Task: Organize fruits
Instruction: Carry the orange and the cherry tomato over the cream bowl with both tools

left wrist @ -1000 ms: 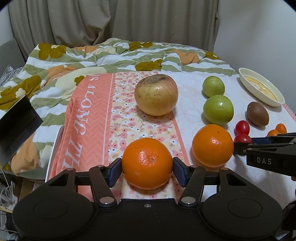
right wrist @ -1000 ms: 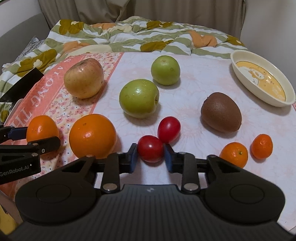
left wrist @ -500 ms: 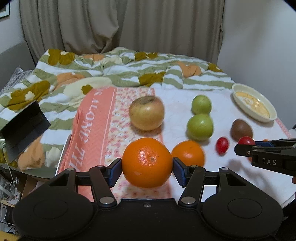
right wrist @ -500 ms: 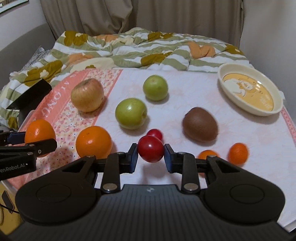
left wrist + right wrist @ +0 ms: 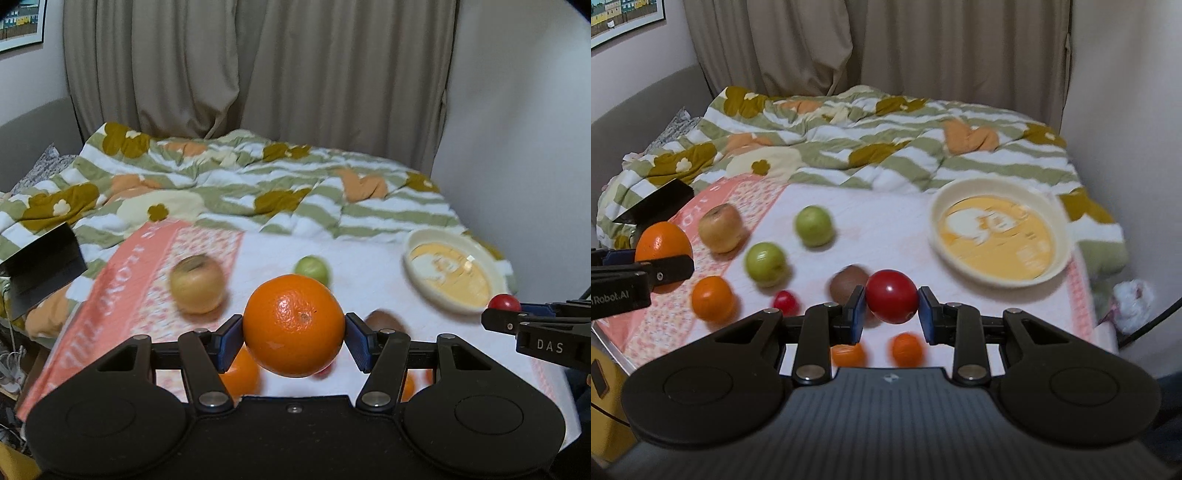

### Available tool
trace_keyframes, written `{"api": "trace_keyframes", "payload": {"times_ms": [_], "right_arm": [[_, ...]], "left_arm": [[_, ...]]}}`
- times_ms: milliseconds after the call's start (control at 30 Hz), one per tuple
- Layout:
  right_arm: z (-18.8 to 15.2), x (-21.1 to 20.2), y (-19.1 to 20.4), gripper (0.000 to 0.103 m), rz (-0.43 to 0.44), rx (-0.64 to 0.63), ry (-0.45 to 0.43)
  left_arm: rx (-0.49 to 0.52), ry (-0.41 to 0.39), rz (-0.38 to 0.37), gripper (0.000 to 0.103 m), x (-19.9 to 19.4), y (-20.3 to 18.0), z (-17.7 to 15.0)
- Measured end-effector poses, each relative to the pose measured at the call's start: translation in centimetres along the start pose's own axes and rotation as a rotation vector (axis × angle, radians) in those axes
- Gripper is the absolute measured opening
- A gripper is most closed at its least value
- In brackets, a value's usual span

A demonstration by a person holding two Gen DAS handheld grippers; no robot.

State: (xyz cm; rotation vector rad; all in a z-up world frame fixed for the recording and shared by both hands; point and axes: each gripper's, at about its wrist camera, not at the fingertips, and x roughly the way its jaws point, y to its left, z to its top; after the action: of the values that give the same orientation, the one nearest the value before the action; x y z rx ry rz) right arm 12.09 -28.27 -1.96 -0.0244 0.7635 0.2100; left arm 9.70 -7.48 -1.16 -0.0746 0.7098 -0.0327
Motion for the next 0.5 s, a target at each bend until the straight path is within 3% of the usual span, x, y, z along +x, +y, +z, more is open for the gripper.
{"api": "trace_keyframes", "payload": {"times_ms": [233,500], "right_arm": [[2.2,0.2,-7.0,0.045,-0.036,-0.023,-0.023],[5.1,3.8,-13.0,0.045,-0.059,0.000,-0.017]], "left_arm": [[0.000,-0.030,-0.048,0.063,1.6,-6.1,2.0],[0.074,-0.014,-0.116,0.063,7.2,-10.9,5.6]]}}
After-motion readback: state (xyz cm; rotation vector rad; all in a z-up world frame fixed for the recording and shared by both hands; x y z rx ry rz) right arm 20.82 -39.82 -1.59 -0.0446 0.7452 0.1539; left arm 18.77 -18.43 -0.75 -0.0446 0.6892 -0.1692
